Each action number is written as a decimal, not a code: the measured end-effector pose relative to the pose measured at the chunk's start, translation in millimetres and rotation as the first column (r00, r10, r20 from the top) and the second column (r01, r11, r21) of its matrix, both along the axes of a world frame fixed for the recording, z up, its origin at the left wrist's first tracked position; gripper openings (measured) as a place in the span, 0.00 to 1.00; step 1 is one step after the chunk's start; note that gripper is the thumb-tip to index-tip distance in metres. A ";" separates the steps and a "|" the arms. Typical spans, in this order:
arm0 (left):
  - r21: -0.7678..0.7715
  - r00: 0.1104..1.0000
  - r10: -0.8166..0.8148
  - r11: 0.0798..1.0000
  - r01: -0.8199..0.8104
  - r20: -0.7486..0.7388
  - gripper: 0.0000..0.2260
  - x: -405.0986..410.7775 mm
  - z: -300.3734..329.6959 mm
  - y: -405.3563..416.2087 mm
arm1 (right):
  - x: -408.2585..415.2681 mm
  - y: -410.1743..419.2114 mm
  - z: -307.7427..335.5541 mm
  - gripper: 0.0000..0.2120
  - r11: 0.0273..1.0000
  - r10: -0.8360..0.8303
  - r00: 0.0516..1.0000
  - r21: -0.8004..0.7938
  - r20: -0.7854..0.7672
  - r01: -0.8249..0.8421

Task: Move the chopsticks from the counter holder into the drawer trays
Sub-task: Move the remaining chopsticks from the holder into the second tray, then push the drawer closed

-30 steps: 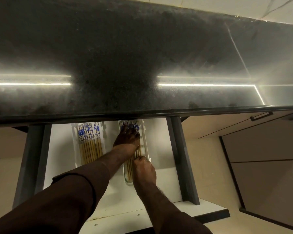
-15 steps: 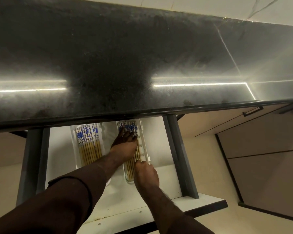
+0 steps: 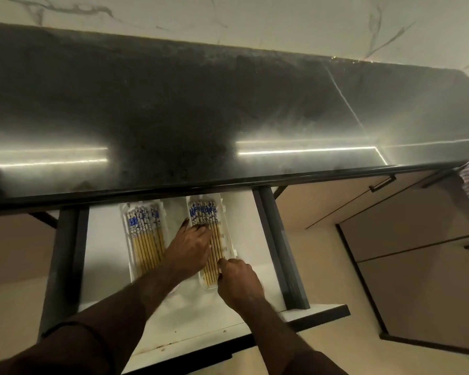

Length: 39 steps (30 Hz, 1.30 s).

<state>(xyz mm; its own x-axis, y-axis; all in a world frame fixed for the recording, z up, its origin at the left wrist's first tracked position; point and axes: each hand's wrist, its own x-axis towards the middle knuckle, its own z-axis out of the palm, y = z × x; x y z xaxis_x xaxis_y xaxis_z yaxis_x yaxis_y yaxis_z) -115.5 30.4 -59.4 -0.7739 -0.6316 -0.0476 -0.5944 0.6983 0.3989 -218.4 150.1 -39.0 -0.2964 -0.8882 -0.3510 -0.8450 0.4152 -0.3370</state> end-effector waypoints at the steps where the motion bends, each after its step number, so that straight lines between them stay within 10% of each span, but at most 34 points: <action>1: -0.011 1.000 0.018 1.000 -0.018 -0.005 0.18 6.7 3.2 6.1 | 0.9 3.5 3.2 0.16 1.000 0.015 1.000 -0.021 -0.009 -0.015; 22: -0.131 0.864 0.453 0.864 -0.487 -0.220 0.23 165.9 82.4 195.3 | 59.9 126.1 88.9 0.16 0.842 0.179 0.982 -0.507 -0.056 -0.182; 39: -0.082 0.840 0.497 0.848 -0.523 -0.219 0.32 249.0 33.1 239.9 | 111.5 172.6 30.5 0.13 0.924 0.151 0.989 -0.355 -0.009 -0.144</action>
<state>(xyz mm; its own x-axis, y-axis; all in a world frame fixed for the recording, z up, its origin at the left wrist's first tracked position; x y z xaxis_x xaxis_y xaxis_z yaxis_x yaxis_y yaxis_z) 133.5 270.3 -26.3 -0.3267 -0.9288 0.1749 -0.8065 0.3704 0.4607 -106.9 322.7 -8.4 -0.1494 -0.9887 -0.0099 -0.8801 0.1376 -0.4544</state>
